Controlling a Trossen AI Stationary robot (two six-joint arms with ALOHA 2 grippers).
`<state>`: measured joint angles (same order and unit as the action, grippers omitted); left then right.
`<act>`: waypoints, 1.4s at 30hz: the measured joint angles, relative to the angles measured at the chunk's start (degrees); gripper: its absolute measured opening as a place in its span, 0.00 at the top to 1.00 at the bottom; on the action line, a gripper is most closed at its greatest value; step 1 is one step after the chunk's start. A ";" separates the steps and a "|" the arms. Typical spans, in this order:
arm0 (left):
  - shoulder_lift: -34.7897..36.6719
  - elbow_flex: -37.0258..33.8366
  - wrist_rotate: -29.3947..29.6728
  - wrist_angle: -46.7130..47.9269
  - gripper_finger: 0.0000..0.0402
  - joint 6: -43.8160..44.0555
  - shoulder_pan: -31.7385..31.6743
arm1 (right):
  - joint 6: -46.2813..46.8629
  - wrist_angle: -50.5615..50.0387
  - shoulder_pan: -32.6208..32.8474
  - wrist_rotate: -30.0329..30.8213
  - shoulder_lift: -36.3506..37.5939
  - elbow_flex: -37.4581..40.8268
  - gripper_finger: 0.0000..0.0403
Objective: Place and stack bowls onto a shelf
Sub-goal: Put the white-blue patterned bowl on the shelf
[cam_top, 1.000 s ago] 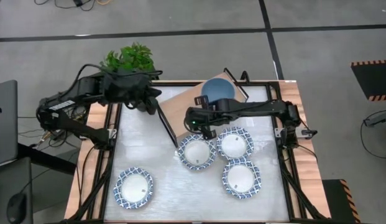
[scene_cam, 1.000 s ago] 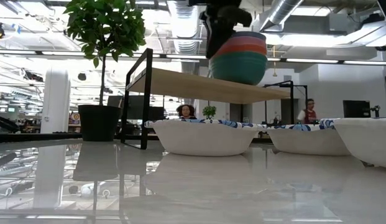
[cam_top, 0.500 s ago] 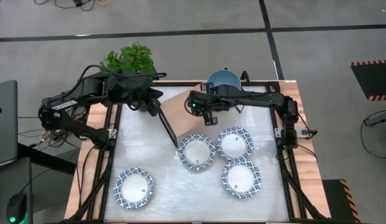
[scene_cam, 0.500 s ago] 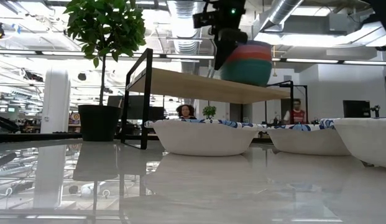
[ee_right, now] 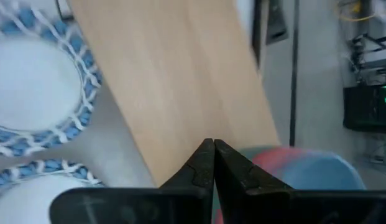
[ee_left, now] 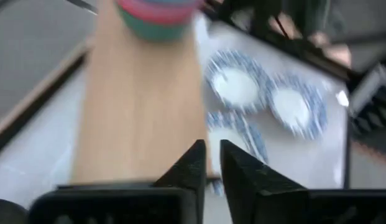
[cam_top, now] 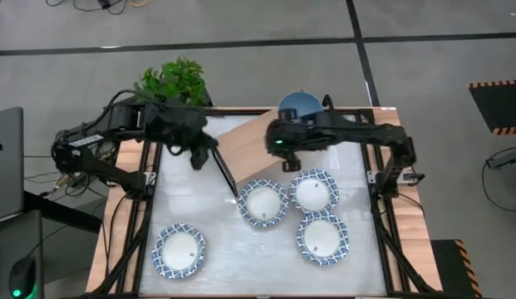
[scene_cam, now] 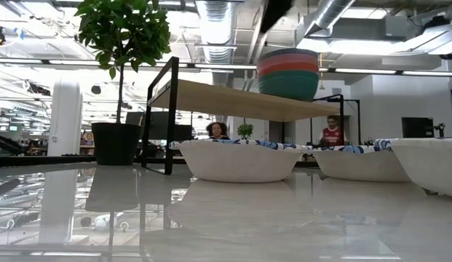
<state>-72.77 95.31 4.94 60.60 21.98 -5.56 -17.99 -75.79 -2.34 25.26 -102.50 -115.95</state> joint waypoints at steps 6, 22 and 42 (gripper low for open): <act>-1.81 -1.84 -0.08 2.78 0.72 -3.73 7.32 | 10.80 -0.26 1.70 -3.70 9.82 -1.08 0.89; -19.28 -11.05 2.44 -6.62 0.48 -17.60 23.68 | 13.93 -2.02 1.59 -12.37 23.04 -1.08 0.66; -33.85 -19.78 4.54 -35.11 0.48 -27.24 24.27 | 11.95 -8.24 0.69 -12.46 23.49 -0.88 0.63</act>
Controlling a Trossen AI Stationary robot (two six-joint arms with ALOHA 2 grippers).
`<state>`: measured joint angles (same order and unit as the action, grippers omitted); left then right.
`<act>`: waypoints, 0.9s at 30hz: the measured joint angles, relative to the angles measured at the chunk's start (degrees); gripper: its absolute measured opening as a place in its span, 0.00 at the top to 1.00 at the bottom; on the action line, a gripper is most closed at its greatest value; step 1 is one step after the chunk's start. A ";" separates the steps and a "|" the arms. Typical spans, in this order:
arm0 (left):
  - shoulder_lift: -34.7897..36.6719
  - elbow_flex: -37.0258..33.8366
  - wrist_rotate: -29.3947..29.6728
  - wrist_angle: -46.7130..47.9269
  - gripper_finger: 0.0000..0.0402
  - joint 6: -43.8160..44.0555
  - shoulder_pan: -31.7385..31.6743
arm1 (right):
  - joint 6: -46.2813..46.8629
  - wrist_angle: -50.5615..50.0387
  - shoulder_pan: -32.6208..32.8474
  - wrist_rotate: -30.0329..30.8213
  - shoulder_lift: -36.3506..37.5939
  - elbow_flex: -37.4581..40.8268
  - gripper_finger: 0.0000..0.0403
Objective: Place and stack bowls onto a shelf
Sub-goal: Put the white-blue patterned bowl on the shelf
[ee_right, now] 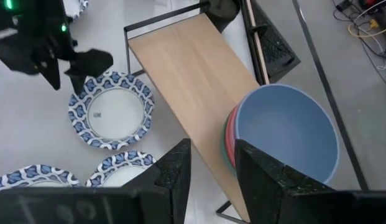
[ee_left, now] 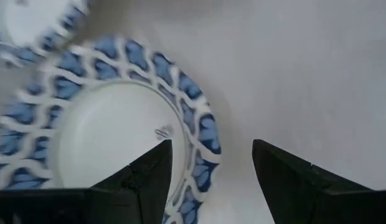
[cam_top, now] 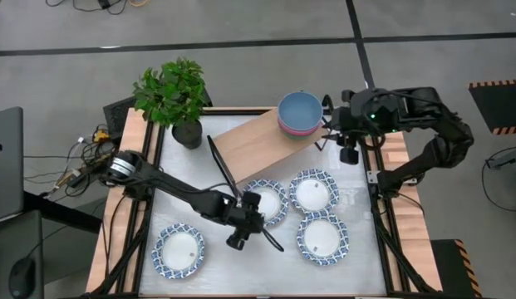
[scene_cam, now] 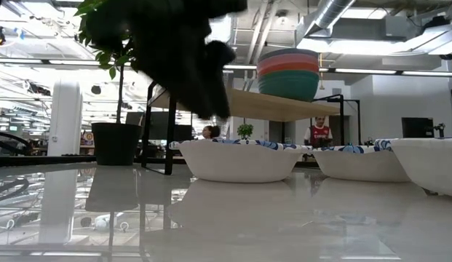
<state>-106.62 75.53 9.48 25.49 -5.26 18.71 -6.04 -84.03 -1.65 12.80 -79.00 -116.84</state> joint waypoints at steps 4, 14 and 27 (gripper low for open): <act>-4.56 0.00 -0.02 0.03 0.48 0.14 -0.08 | 0.00 -0.06 0.00 0.00 -0.06 0.00 0.63; -8.62 0.16 3.75 -0.12 0.58 6.66 -0.10 | 0.02 -0.42 0.00 0.04 -0.04 0.00 0.63; -7.89 6.68 1.64 4.40 0.98 4.72 -0.06 | -0.58 -0.42 0.00 0.09 -0.04 0.00 0.63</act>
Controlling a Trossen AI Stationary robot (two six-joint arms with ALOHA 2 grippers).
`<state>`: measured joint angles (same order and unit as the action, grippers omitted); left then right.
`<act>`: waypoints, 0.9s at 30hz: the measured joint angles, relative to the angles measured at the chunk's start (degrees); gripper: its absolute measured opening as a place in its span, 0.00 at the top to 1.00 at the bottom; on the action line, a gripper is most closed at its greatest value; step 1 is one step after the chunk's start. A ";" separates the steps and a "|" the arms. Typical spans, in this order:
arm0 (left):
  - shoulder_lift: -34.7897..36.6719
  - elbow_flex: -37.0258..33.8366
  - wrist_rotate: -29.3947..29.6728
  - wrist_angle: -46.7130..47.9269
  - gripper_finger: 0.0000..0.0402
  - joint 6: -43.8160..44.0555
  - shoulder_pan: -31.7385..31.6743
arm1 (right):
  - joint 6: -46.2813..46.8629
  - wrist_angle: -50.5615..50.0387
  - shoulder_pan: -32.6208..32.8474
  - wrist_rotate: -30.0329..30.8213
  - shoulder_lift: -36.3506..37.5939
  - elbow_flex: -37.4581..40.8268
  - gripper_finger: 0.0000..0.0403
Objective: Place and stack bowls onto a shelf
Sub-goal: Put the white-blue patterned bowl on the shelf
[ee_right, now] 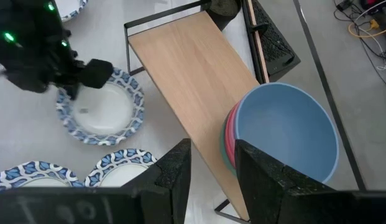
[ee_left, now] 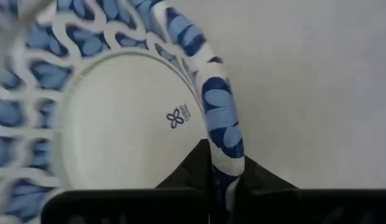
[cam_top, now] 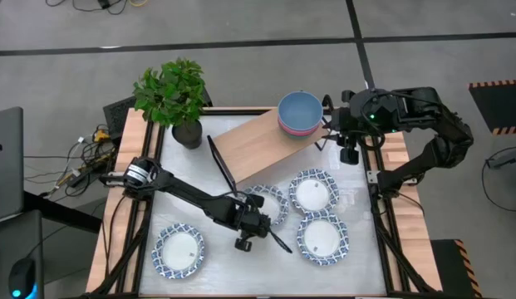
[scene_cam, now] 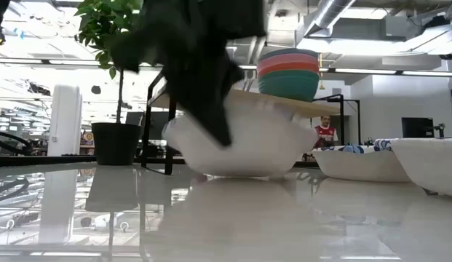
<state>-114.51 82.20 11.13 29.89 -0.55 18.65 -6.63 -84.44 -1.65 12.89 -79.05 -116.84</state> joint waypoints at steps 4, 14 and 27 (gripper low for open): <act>1.43 5.72 -6.46 3.57 1.00 -7.36 -0.02 | -1.22 0.02 0.00 0.12 0.00 -0.02 0.63; 2.19 25.22 -6.70 24.17 1.00 -24.25 -3.58 | -3.41 0.03 0.00 0.41 -0.01 -0.02 0.63; 2.70 43.12 23.06 45.95 1.00 -7.45 -10.58 | -3.46 -2.38 0.00 0.50 0.00 -0.02 0.63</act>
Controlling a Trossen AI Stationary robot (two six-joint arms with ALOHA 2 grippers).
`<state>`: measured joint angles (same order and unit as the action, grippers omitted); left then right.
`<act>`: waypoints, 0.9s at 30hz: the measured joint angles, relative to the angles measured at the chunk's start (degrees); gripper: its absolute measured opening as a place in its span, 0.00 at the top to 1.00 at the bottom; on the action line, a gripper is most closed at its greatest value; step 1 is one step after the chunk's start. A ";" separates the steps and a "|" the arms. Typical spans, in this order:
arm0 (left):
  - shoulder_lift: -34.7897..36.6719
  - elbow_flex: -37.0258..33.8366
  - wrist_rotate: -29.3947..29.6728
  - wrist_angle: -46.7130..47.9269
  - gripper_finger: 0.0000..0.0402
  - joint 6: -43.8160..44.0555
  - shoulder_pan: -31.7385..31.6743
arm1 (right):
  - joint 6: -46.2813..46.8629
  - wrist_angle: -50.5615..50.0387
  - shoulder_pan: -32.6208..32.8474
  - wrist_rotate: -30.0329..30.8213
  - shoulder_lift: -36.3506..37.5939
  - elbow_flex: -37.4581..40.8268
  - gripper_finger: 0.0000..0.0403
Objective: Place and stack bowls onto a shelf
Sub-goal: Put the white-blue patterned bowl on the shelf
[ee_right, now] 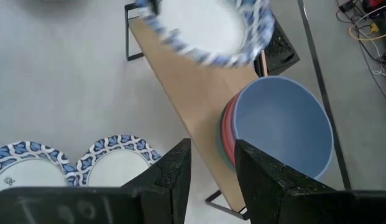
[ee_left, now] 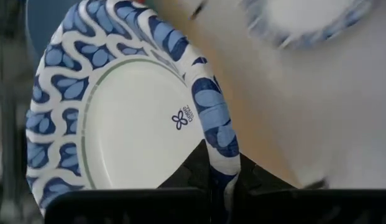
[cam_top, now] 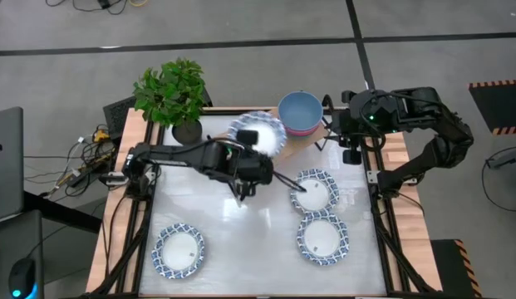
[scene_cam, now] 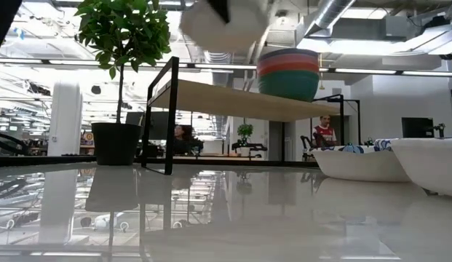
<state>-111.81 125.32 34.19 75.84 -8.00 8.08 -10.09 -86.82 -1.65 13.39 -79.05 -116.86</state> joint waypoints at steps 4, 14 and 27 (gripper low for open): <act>1.15 -5.68 1.69 0.88 1.00 3.02 -1.02 | 0.00 -0.36 0.00 0.00 0.00 0.00 0.63; 7.11 -27.28 -3.76 -17.38 1.00 3.18 -3.68 | -0.27 -2.15 0.00 0.00 0.00 0.00 0.63; 11.86 -34.85 -13.16 -24.31 0.98 5.50 -8.04 | 1.03 -2.76 0.00 -0.02 0.00 0.00 0.63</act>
<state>-99.94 90.48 21.03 51.53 -2.50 0.04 -9.06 -89.58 -1.65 13.37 -79.05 -116.86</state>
